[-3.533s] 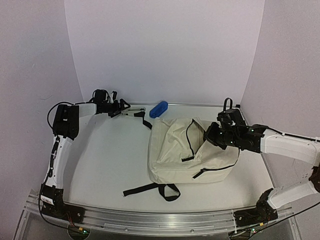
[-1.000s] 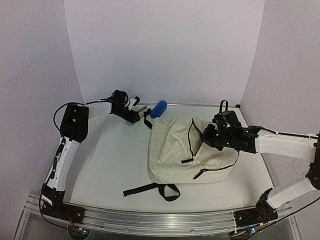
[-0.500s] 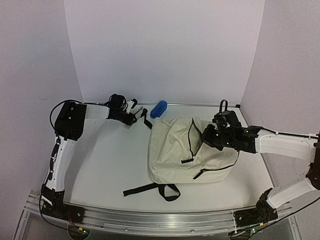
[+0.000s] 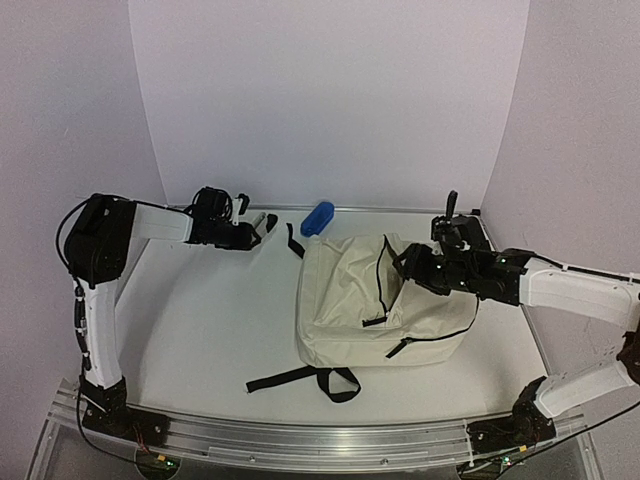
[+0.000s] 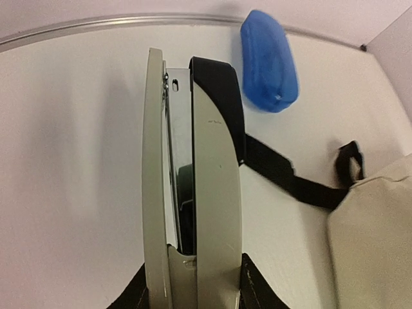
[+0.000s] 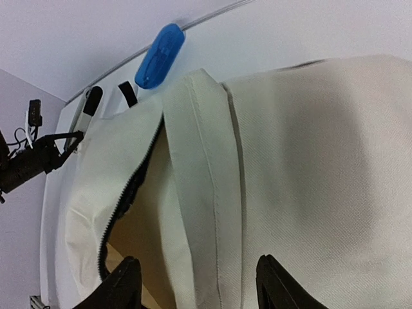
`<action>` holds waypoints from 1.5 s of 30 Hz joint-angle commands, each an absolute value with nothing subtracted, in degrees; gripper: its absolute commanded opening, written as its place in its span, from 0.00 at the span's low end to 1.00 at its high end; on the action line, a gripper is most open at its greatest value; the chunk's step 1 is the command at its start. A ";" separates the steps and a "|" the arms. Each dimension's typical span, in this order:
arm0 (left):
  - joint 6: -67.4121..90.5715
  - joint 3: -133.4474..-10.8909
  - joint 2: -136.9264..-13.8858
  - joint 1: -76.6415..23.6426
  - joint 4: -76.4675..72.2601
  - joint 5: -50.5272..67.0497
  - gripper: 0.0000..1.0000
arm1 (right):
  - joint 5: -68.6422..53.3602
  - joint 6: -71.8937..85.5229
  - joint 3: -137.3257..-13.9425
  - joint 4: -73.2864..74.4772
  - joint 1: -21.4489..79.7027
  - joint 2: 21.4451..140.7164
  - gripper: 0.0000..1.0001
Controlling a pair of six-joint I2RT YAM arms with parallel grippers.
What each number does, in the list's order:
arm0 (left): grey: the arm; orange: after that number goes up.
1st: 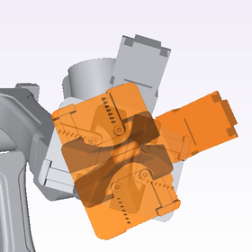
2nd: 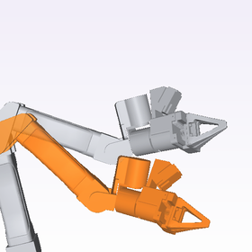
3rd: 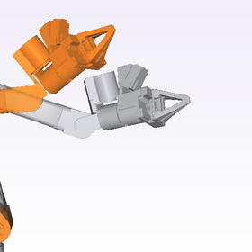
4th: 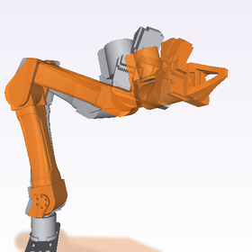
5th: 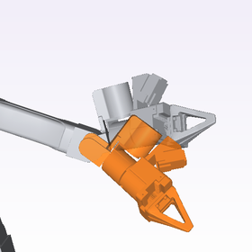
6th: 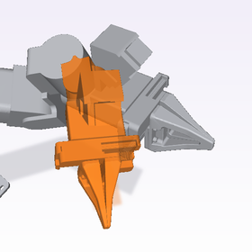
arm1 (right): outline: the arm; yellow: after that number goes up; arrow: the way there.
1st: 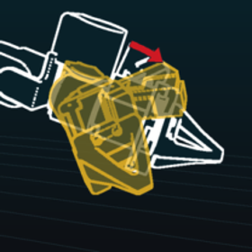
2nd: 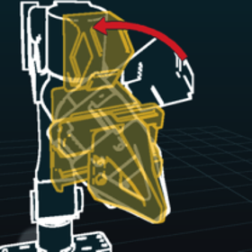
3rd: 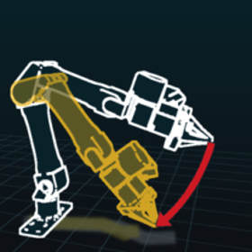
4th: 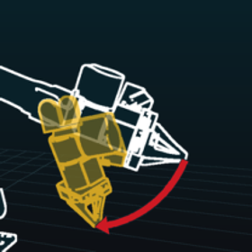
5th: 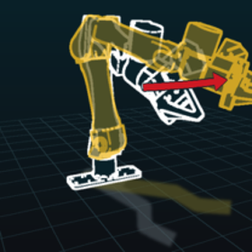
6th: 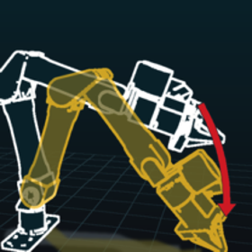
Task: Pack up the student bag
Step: Pick up the stationery from the center of the board.
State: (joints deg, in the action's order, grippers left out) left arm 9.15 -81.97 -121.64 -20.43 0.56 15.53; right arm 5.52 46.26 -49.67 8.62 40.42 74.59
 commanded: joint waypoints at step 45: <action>76.80 -65.76 -102.68 -41.22 -71.24 48.49 0.09 | -24.86 53.13 -66.27 -33.38 41.89 89.63 0.85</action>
State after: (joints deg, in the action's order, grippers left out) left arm 77.03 -61.91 -103.70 -39.27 -63.11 47.48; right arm -23.51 51.99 -63.44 -29.89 41.52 87.09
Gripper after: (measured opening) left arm 0.352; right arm 0.876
